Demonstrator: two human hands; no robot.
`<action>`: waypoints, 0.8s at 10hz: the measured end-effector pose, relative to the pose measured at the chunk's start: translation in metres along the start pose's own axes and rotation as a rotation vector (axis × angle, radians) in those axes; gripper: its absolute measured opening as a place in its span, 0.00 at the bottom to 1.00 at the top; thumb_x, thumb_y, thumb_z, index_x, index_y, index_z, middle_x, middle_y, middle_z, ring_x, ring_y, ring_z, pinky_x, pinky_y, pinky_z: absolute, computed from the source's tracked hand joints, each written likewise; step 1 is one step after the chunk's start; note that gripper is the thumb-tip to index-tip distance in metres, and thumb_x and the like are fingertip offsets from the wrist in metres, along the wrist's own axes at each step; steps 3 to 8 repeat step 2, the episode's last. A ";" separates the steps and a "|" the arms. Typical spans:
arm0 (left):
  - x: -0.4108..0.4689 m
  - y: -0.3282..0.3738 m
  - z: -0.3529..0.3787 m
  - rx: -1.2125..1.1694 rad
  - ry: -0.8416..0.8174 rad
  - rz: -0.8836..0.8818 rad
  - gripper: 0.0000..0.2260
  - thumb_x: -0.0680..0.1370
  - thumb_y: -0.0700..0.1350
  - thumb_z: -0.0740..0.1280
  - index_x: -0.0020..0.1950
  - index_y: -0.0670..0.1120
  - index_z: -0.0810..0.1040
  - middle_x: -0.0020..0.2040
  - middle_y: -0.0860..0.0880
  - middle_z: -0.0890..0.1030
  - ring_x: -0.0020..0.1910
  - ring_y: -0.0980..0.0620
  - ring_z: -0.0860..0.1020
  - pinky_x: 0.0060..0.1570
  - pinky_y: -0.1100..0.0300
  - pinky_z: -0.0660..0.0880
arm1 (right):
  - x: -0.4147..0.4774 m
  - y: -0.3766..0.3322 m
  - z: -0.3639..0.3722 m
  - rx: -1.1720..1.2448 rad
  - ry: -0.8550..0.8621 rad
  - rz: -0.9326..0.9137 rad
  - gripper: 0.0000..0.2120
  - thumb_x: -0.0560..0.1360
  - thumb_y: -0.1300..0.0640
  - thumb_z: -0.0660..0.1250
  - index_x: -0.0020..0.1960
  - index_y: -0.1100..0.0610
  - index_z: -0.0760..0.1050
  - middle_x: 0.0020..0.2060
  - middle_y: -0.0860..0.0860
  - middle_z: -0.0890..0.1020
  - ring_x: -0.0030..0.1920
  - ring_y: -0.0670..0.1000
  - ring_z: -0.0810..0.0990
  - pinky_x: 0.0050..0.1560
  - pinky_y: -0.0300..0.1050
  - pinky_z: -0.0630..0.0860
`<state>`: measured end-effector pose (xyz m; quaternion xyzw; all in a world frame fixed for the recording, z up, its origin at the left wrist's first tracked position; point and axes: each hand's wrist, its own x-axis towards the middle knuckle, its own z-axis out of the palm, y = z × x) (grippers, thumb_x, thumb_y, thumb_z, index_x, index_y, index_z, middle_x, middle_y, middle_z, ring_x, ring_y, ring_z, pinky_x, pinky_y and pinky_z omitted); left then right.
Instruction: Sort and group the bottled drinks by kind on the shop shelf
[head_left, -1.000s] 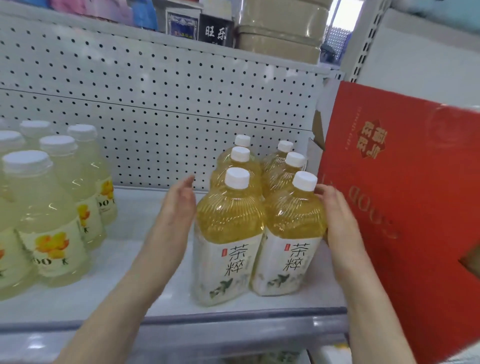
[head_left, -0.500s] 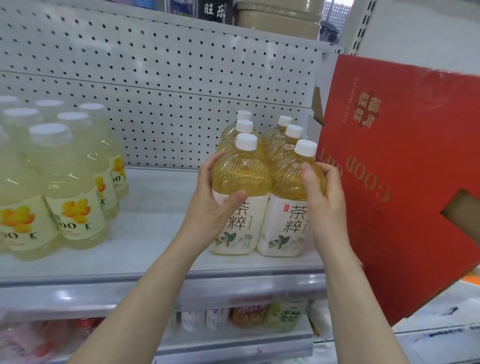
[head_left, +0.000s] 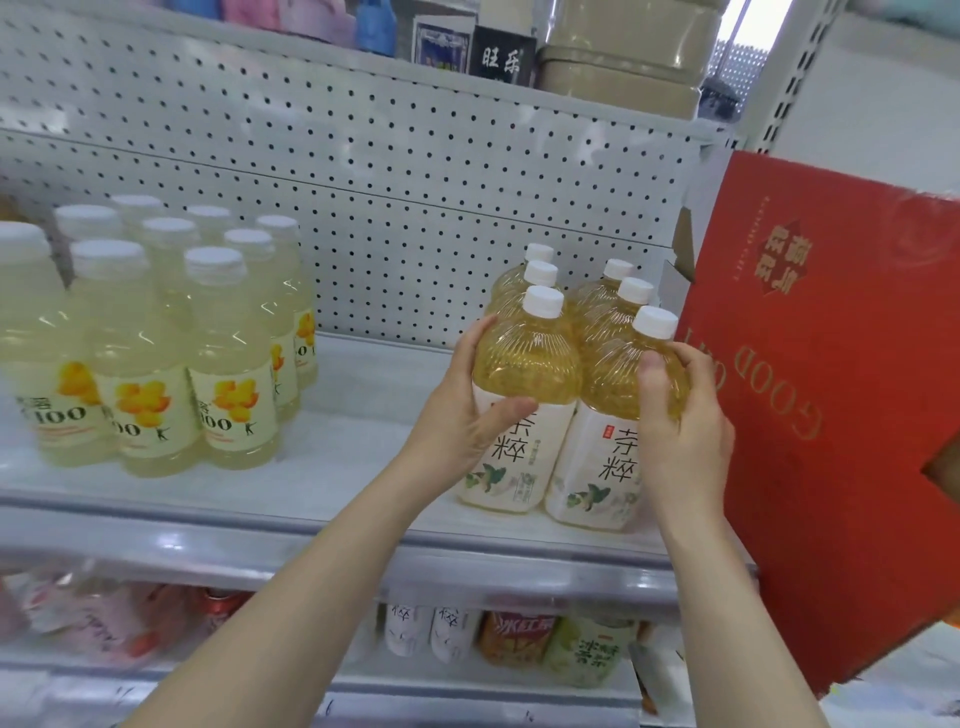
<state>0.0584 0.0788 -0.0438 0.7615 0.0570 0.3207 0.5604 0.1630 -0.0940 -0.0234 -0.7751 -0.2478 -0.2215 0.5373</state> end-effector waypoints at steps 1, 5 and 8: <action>-0.007 0.002 -0.001 0.102 -0.009 -0.009 0.37 0.74 0.56 0.72 0.76 0.65 0.54 0.67 0.59 0.75 0.59 0.63 0.77 0.57 0.69 0.72 | -0.003 -0.001 -0.002 -0.052 -0.041 -0.040 0.27 0.77 0.31 0.53 0.66 0.47 0.72 0.51 0.46 0.81 0.49 0.50 0.77 0.51 0.45 0.66; -0.019 0.003 -0.010 0.280 -0.028 -0.012 0.35 0.76 0.53 0.73 0.75 0.68 0.56 0.64 0.64 0.77 0.63 0.60 0.76 0.60 0.64 0.72 | -0.001 -0.006 -0.011 -0.150 -0.064 -0.078 0.26 0.81 0.35 0.54 0.69 0.50 0.72 0.57 0.51 0.82 0.56 0.55 0.78 0.55 0.46 0.66; -0.019 0.003 -0.010 0.280 -0.028 -0.012 0.35 0.76 0.53 0.73 0.75 0.68 0.56 0.64 0.64 0.77 0.63 0.60 0.76 0.60 0.64 0.72 | -0.001 -0.006 -0.011 -0.150 -0.064 -0.078 0.26 0.81 0.35 0.54 0.69 0.50 0.72 0.57 0.51 0.82 0.56 0.55 0.78 0.55 0.46 0.66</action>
